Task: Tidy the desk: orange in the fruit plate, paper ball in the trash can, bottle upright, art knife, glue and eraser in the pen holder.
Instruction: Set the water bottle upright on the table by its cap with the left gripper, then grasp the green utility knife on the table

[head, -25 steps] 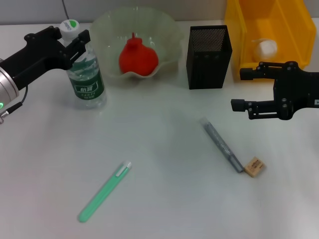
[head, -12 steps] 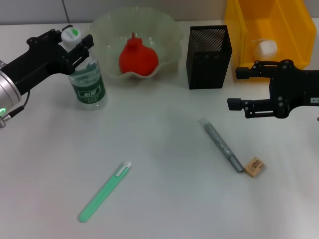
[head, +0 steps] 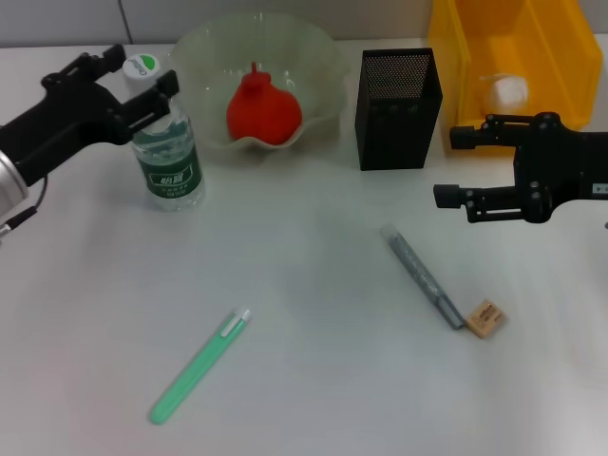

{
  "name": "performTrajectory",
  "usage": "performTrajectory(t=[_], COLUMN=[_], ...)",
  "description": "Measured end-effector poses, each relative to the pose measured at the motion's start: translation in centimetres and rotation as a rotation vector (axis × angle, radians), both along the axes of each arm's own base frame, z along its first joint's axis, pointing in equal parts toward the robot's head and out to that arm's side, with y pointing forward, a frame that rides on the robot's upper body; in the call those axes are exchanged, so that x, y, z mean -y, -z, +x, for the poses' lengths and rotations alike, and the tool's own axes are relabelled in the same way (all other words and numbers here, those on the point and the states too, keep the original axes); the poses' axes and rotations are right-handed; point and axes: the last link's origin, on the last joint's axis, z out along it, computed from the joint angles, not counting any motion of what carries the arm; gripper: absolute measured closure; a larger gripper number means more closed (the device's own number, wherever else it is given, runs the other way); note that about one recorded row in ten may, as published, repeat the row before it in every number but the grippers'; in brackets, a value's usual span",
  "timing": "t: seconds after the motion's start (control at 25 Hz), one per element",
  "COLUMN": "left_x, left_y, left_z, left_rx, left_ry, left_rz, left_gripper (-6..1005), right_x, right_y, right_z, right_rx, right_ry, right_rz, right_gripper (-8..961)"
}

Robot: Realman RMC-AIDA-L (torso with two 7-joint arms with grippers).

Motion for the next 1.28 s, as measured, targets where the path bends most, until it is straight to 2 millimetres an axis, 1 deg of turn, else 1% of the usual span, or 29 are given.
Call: performTrajectory(t=[0.16,0.28,0.4,0.48,0.52,0.6,0.68,0.76,0.96,1.0,1.08,1.16,1.2,1.24,1.28], left_x=[1.0,2.6,4.0,4.5,4.7,4.8,4.9,4.6,4.1,4.1,4.1,4.1,3.9,3.9,4.0], left_y=[-1.7,-3.9,-6.5,-7.9,-8.7,-9.2,-9.4,-9.3,-7.7,-7.7,-6.4,-6.4,-5.7,-3.6,-2.9], left_z=[-0.8,-1.5,-1.8,-1.6,-1.1,-0.3,0.8,2.1,5.2,5.2,7.0,7.0,7.8,10.0,10.7], left_rx=[0.046,0.082,0.082,0.051,0.012,-0.046,-0.114,-0.180,-0.371,-0.371,-0.520,-0.520,-0.577,-0.704,-0.743], left_ry=[0.001,0.040,0.064,0.055,0.040,0.010,-0.055,-0.101,-0.250,-0.250,-0.337,-0.337,-0.370,-0.427,-0.437], left_rz=[0.017,0.025,-0.017,-0.071,-0.128,-0.213,-0.324,-0.385,-0.537,-0.537,-0.623,-0.623,-0.647,-0.683,-0.687], left_gripper=[206,209,211,212,213,213,214,216,217,217,218,219,219,219,219], right_x=[0.0,0.1,0.5,0.8,1.0,1.2,1.5,1.9,2.8,3.0,3.5,4.0,4.4,4.7,5.0], right_y=[-0.1,-0.1,-0.1,0.0,0.1,0.2,0.2,0.2,-0.2,-0.3,-0.6,-1.0,-1.1,-1.3,-1.5], right_z=[-0.5,-0.7,-0.9,-0.9,-0.9,-0.7,-0.3,0.0,0.5,0.6,0.8,1.2,1.5,1.7,1.9], right_rx=[0.010,0.020,0.017,0.016,0.016,0.022,0.031,0.039,0.060,0.069,0.095,0.118,0.128,0.139,0.147], right_ry=[0.003,0.001,-0.011,-0.027,-0.033,-0.040,-0.040,-0.041,-0.053,-0.056,-0.067,-0.077,-0.083,-0.090,-0.096], right_rz=[-0.017,-0.027,-0.050,-0.068,-0.074,-0.083,-0.088,-0.094,-0.118,-0.123,-0.133,-0.131,-0.125,-0.117,-0.110], right_gripper=[208,209,210,210,211,211,211,212,213,213,214,214,215,215,215])
